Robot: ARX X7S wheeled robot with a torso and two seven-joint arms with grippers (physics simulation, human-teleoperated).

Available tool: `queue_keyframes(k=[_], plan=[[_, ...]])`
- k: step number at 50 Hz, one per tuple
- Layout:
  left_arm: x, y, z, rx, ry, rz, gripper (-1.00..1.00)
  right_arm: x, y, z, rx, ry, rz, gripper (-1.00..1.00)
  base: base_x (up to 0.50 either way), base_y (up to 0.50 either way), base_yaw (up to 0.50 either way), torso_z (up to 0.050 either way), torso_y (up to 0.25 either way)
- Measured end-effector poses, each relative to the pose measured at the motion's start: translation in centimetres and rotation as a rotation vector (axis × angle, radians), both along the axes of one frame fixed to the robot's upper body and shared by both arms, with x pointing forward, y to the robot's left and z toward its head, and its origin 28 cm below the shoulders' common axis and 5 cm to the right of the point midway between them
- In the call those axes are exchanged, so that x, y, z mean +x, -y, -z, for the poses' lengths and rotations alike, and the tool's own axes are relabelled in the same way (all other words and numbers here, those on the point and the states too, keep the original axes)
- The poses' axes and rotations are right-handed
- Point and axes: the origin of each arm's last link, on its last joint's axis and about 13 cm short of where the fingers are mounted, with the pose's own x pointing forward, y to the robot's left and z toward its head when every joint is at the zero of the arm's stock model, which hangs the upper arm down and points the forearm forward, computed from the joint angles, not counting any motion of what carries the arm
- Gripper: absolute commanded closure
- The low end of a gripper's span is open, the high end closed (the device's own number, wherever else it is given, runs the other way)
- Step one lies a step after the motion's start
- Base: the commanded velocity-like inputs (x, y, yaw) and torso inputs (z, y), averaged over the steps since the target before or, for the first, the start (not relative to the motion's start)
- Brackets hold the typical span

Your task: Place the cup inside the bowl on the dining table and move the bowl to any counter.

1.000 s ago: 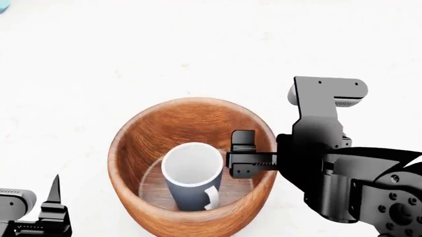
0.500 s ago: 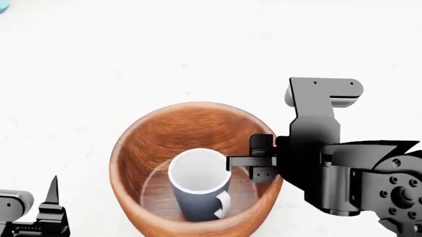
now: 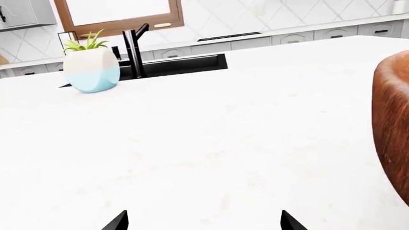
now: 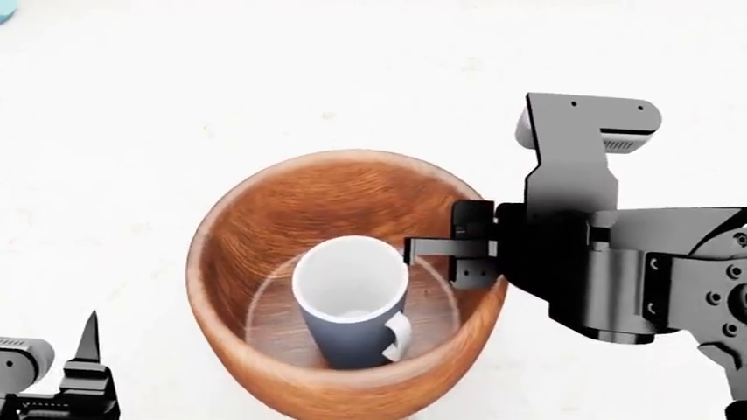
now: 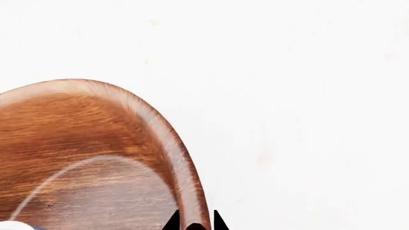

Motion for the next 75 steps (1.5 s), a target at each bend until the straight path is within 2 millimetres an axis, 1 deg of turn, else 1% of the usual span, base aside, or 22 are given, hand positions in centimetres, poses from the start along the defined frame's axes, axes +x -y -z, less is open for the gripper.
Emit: queue_keyframes(k=[8,14,28,37,47,75], plan=[[-0.3,0.0,-0.5,0.005,0.012,-0.003,-1.0,-0.2,0.8,-1.1,0.021,0.044,0.01,1.0,0.0,0.0,0.0,0.0,0.0],[-0.4,-0.2,-1.0,0.02,0.021,-0.006,-1.0,-0.4,1.5,-1.5,0.028,0.059,0.019,1.0,0.0,0.0,0.0,0.0,0.0],[-0.9,-0.6,-2.9,0.067,0.044,-0.008,-1.0,-0.8,3.2,-2.2,0.014,0.073,0.064,1.0,-0.28,-0.07,0.0,0.0,0.001],[-1.1,-0.5,-3.4,0.081,0.052,-0.001,-1.0,-0.8,3.9,-2.3,0.013,0.08,0.092,1.0,-0.14,-0.48,0.0,0.0,0.0],[-1.1,-0.3,-3.5,0.086,0.054,0.007,-1.0,-0.8,4.4,-2.1,0.006,0.08,0.111,1.0,-0.04,-0.5,0.0,0.0,0.0],[-1.1,-0.3,-3.5,0.084,0.051,0.013,-1.0,-0.9,5.0,-1.3,0.02,0.069,0.12,1.0,0.0,-0.5,0.0,0.0,0.0]])
